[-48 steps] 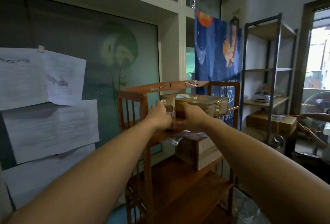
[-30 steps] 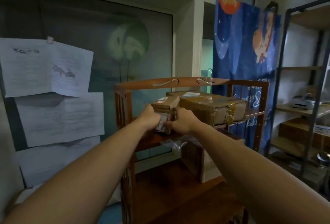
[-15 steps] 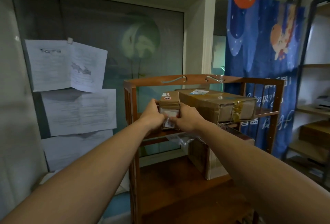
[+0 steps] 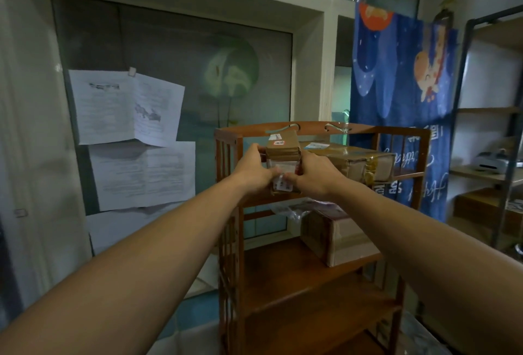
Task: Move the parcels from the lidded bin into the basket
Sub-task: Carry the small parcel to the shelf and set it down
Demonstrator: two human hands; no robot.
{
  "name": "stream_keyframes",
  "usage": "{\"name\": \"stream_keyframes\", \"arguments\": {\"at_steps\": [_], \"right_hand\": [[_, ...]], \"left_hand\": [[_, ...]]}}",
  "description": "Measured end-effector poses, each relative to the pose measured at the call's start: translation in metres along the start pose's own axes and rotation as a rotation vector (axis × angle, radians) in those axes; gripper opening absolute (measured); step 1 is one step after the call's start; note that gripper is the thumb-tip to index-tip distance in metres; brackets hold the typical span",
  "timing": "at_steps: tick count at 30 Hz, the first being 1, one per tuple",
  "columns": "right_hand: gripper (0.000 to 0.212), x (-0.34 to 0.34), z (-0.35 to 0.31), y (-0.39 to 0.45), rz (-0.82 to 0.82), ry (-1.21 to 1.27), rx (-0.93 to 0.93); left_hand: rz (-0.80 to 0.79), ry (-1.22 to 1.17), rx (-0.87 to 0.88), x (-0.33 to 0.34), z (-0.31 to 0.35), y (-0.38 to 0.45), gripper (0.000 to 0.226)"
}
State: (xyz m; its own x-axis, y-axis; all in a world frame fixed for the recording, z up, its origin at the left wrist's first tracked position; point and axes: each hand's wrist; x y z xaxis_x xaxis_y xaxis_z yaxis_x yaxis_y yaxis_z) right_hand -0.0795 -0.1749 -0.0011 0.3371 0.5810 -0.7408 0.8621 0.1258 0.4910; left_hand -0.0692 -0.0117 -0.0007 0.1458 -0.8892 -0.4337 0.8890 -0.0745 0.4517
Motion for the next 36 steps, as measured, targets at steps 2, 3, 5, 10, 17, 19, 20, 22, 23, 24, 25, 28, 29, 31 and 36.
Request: {"name": "stream_keyframes", "arguments": {"at_steps": [2,3,5,10,17,19,20,22,23,24,25,28,29,31,36], "right_hand": [[0.043,-0.001,-0.014,-0.014,0.015,-0.014,0.011],[0.042,-0.001,-0.021,-0.023,0.024,-0.014,0.018],[0.042,-0.001,-0.037,-0.041,0.033,-0.008,0.025],[0.044,0.003,-0.080,-0.083,0.032,-0.007,0.041],[0.042,0.038,-0.155,-0.112,-0.004,-0.031,-0.028],[0.042,0.053,-0.182,-0.112,-0.022,-0.028,-0.061],[0.043,0.062,-0.195,-0.112,-0.031,-0.018,-0.084],[0.043,0.079,-0.221,-0.110,-0.057,-0.002,-0.141],[0.042,0.088,-0.234,-0.109,-0.065,0.000,-0.165],[0.042,0.096,-0.247,-0.110,-0.069,0.003,-0.185],[0.042,0.104,-0.259,-0.110,-0.072,0.006,-0.202],[0.038,0.127,-0.288,-0.111,-0.100,0.043,-0.244],[0.037,0.133,-0.295,-0.111,-0.114,0.060,-0.255],[0.037,0.144,-0.307,-0.110,-0.137,0.095,-0.280],[0.034,0.162,-0.320,-0.102,-0.182,0.176,-0.342]], "left_hand": [[-0.011,-0.019,0.010,-0.011,0.004,-0.015,0.047],[-0.019,-0.029,0.013,-0.016,0.005,-0.023,0.047],[-0.039,-0.047,0.019,-0.027,0.006,-0.040,0.047],[-0.094,-0.120,-0.015,-0.059,0.006,-0.082,0.049],[-0.020,-0.166,-0.055,-0.130,-0.014,-0.143,0.046],[0.027,-0.168,-0.081,-0.158,-0.023,-0.158,0.047],[0.054,-0.165,-0.092,-0.173,-0.028,-0.165,0.046],[0.110,-0.149,-0.109,-0.203,-0.037,-0.179,0.045],[0.139,-0.141,-0.119,-0.218,-0.042,-0.186,0.044],[0.166,-0.132,-0.130,-0.232,-0.046,-0.193,0.043],[0.190,-0.120,-0.139,-0.245,-0.051,-0.201,0.042],[0.252,-0.065,-0.161,-0.278,-0.062,-0.218,0.044],[0.269,-0.053,-0.169,-0.287,-0.065,-0.223,0.045],[0.302,-0.035,-0.184,-0.301,-0.071,-0.230,0.045],[0.342,0.023,-0.195,-0.320,-0.082,-0.234,0.047]]}}
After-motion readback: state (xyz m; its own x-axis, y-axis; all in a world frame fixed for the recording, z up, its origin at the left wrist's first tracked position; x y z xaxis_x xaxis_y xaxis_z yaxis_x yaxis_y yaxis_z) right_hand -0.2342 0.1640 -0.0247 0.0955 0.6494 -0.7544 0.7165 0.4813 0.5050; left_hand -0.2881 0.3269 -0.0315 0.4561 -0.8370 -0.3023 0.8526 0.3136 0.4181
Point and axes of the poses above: each hand's wrist, its own y-axis towards the middle knuckle, its own x-axis out of the palm, z = x × y, and after that the axes turned 5 degrees about z, right-handed
